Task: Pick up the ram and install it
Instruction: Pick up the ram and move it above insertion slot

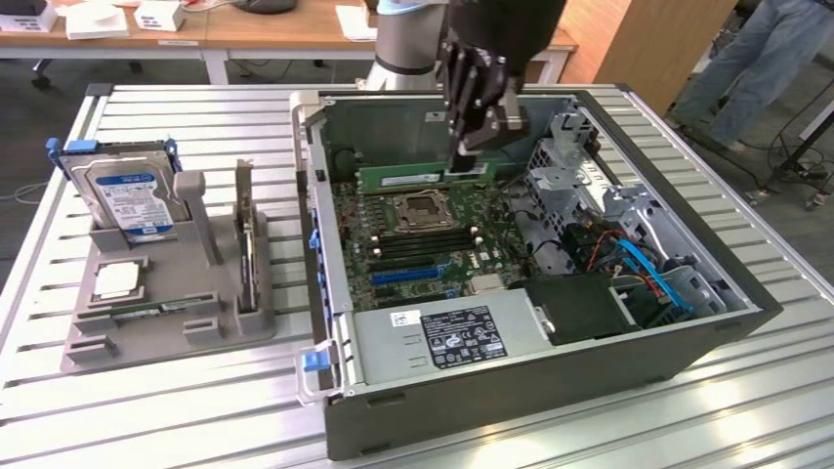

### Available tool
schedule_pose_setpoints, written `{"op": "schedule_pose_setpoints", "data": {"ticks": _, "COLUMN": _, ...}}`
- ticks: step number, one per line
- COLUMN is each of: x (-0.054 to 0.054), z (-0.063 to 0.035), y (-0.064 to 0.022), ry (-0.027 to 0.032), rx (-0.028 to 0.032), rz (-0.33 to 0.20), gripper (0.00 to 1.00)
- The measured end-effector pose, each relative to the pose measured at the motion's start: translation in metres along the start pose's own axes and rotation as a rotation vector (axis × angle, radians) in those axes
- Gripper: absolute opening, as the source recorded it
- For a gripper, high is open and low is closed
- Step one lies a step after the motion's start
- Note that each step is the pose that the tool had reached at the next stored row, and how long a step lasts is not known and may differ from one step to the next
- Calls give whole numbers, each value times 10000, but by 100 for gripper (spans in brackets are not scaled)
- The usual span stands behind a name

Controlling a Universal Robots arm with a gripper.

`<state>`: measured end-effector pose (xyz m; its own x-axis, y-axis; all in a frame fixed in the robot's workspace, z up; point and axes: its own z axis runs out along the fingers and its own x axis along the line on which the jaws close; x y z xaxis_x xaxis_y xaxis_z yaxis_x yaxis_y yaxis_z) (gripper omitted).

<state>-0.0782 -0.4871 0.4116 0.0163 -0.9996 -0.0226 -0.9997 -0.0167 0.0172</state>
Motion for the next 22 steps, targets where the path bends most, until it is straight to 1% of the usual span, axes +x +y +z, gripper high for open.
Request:
{"op": "schedule_pose_setpoints", "data": {"ticks": 7, "x": 5, "z": -5, "y": -310, "ry": 1, "rx": 0, "rz": 1, "gripper": 11}}
{"op": "schedule_pose_setpoints", "data": {"ticks": 9, "x": 6, "z": -6, "y": -379, "ry": 1, "rx": 0, "rz": -1, "gripper": 11}}
{"op": "schedule_pose_setpoints", "data": {"ticks": 10, "x": 7, "z": -7, "y": -397, "ry": 1, "rx": 0, "rz": -1, "gripper": 11}}
{"op": "schedule_pose_setpoints", "data": {"ticks": 16, "x": -3, "z": -6, "y": -401, "ry": 0, "rx": 0, "rz": 2, "gripper": 11}}
{"op": "schedule_pose_setpoints", "data": {"ticks": 19, "x": -55, "z": -5, "y": -402, "ry": 0, "rx": 0, "rz": 1, "gripper": 11}}
{"op": "schedule_pose_setpoints", "data": {"ticks": 22, "x": -131, "z": -3, "y": -404, "ry": 0, "rx": 0, "rz": 0, "gripper": 11}}
